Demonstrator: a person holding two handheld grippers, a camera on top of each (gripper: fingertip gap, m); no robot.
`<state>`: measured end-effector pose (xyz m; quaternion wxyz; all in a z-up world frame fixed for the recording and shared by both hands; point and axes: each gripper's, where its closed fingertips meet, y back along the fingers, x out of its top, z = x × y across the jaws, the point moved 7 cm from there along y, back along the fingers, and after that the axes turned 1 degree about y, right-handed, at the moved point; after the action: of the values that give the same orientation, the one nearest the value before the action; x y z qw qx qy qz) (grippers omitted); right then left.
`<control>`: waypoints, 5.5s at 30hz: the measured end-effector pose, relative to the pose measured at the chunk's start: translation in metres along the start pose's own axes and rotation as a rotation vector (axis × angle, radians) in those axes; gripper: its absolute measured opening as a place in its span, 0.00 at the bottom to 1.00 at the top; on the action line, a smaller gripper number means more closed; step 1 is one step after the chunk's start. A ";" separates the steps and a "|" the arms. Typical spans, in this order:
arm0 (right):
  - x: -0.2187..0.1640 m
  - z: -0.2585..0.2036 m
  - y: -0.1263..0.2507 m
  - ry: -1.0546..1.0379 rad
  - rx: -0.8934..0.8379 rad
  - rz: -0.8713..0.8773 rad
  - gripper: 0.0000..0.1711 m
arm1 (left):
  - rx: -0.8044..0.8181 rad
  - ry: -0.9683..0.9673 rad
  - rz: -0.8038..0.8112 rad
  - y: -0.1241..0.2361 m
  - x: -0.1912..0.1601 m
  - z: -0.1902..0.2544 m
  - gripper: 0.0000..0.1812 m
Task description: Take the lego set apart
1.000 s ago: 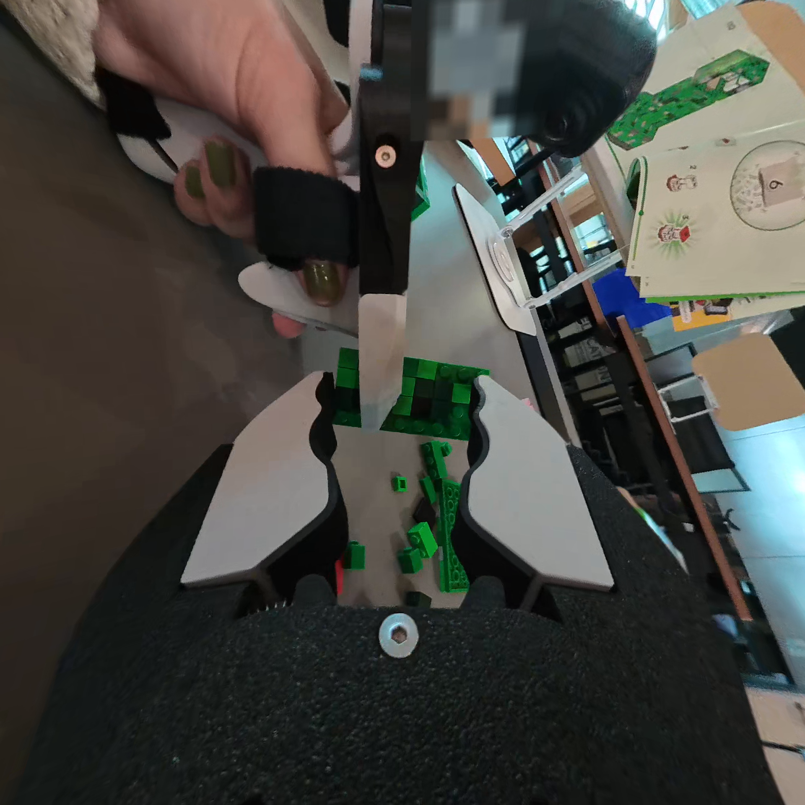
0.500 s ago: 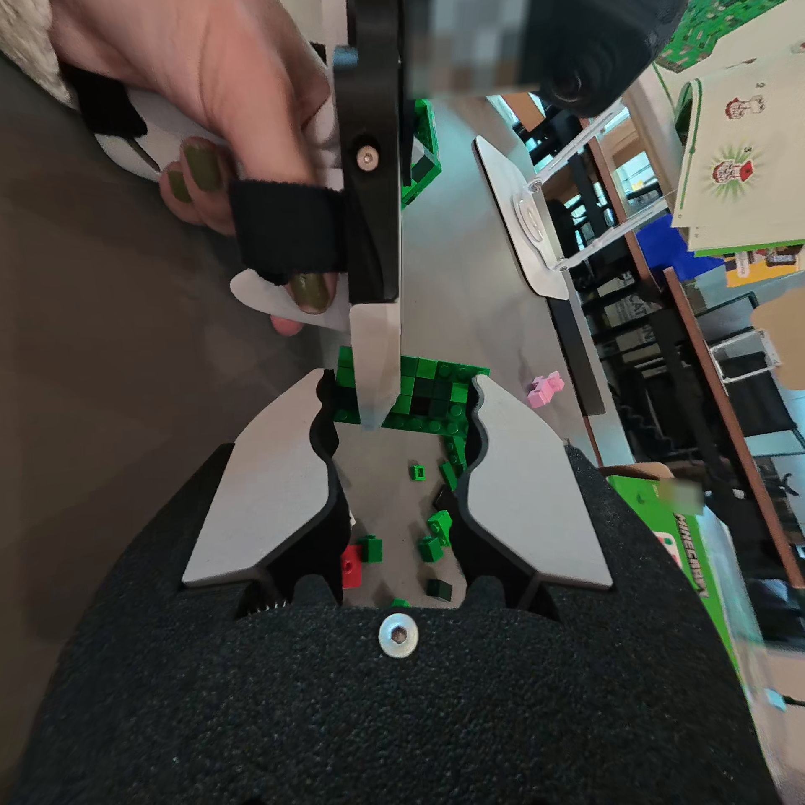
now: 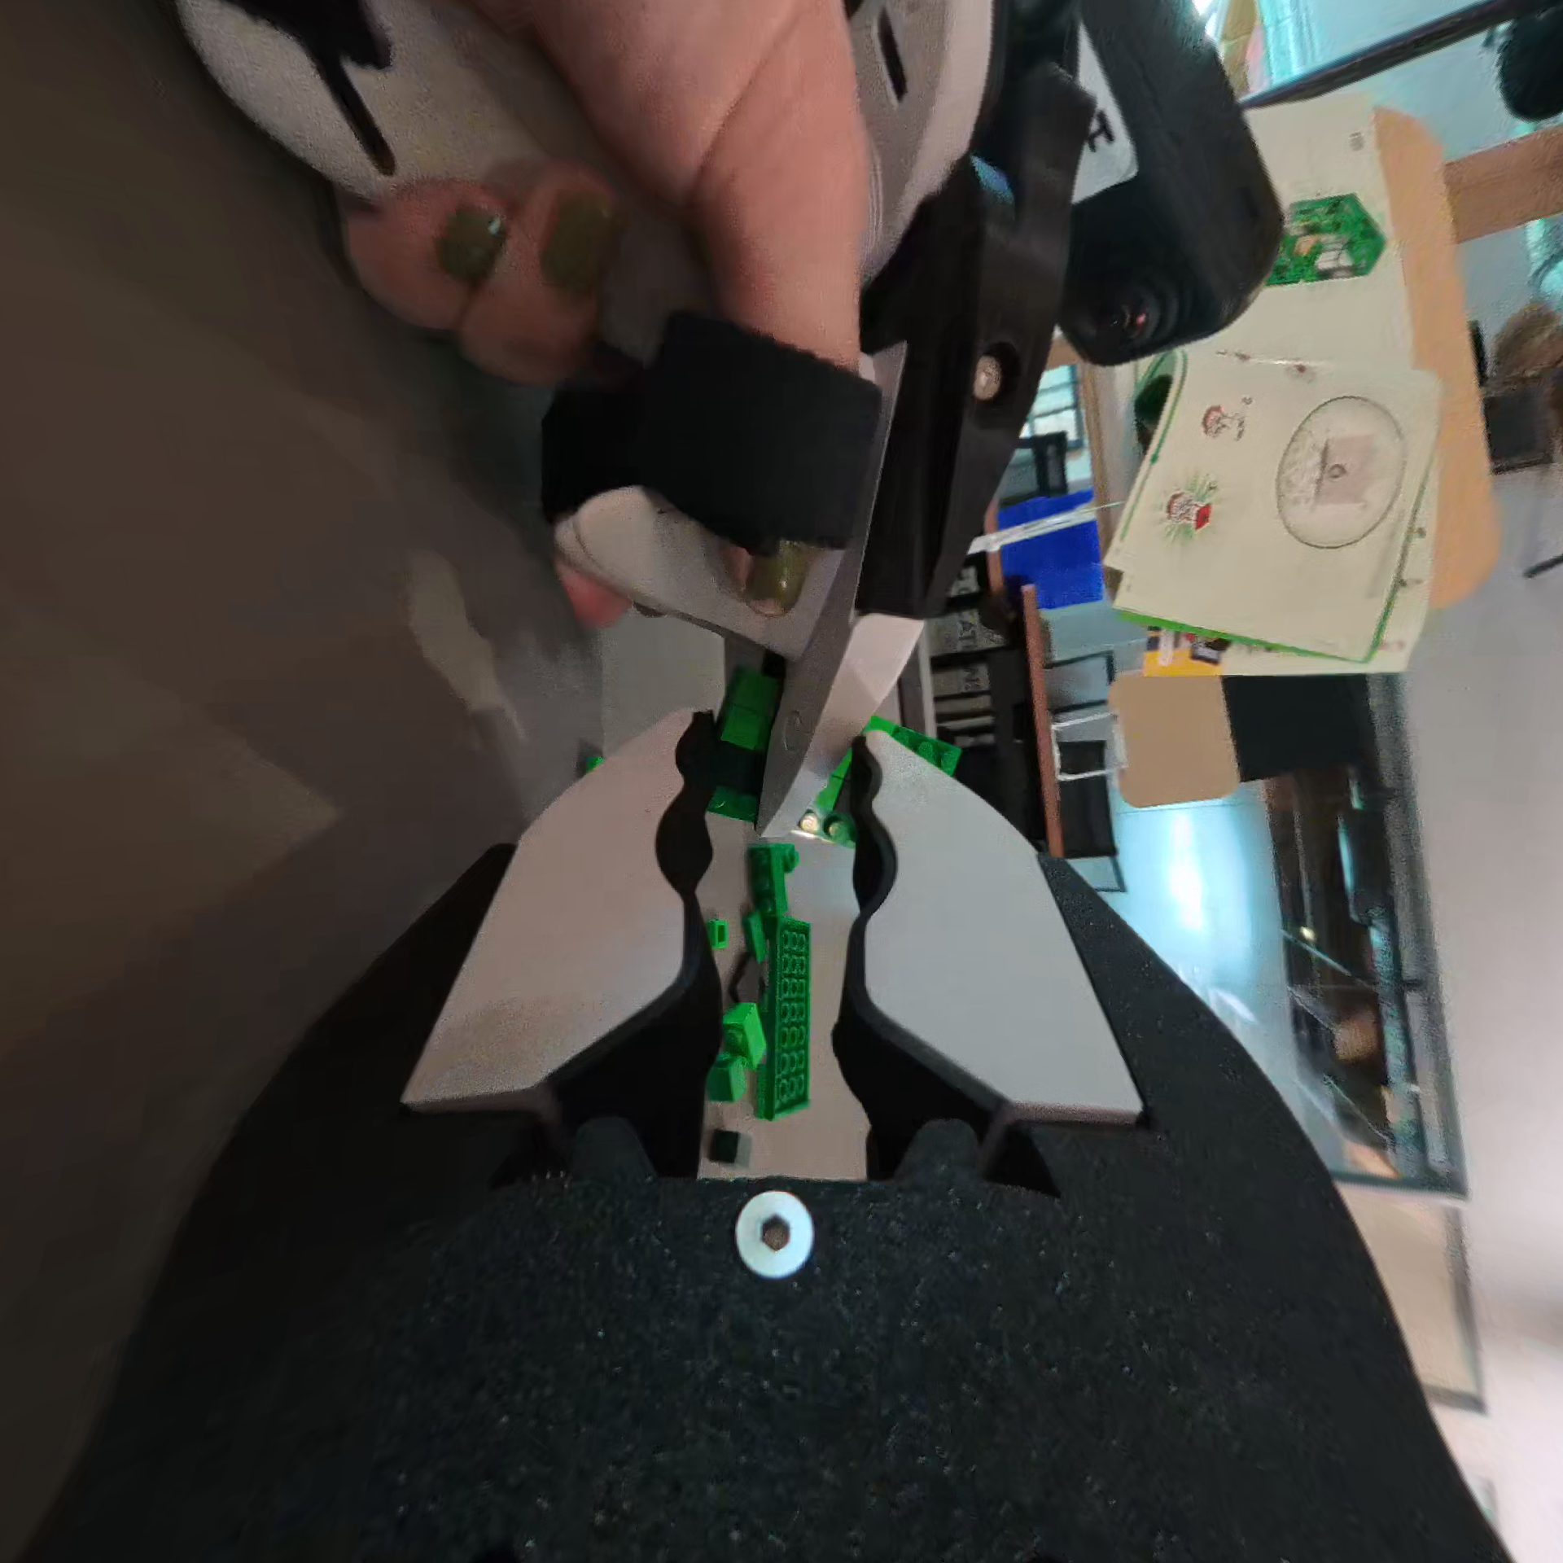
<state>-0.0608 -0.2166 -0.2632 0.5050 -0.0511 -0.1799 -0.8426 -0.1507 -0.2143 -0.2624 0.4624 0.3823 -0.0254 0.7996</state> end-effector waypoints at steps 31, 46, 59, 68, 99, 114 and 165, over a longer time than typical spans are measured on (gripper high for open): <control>-0.027 0.056 0.018 -1.225 0.063 0.488 0.10 | 0.623 -0.952 0.258 0.000 0.010 0.038 0.03; -0.017 0.060 0.030 -0.983 -0.127 0.430 0.07 | 0.656 -1.161 0.274 -0.001 0.007 0.052 0.04; -0.011 0.062 0.034 -0.879 -0.097 0.395 0.03 | 0.640 -1.276 0.266 0.002 0.005 0.052 0.05; -0.023 0.064 0.028 -0.883 -0.157 0.302 0.00 | 0.716 -1.188 0.279 0.008 0.010 0.048 0.03; -0.048 0.069 0.037 -1.556 0.520 0.986 0.03 | -0.138 -0.702 0.342 0.009 0.006 0.059 0.24; -0.030 0.040 0.030 -0.373 0.035 0.311 0.29 | -0.018 -0.249 0.131 0.017 0.013 0.021 0.03; -0.032 0.019 0.017 -0.411 0.224 0.223 0.13 | 0.085 -0.301 -0.025 0.005 0.001 0.014 0.03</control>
<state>-0.0326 -0.1903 -0.2498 0.5502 -0.1848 -0.3642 -0.7283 -0.1470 -0.2222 -0.2506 0.4466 0.5173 -0.0557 0.7279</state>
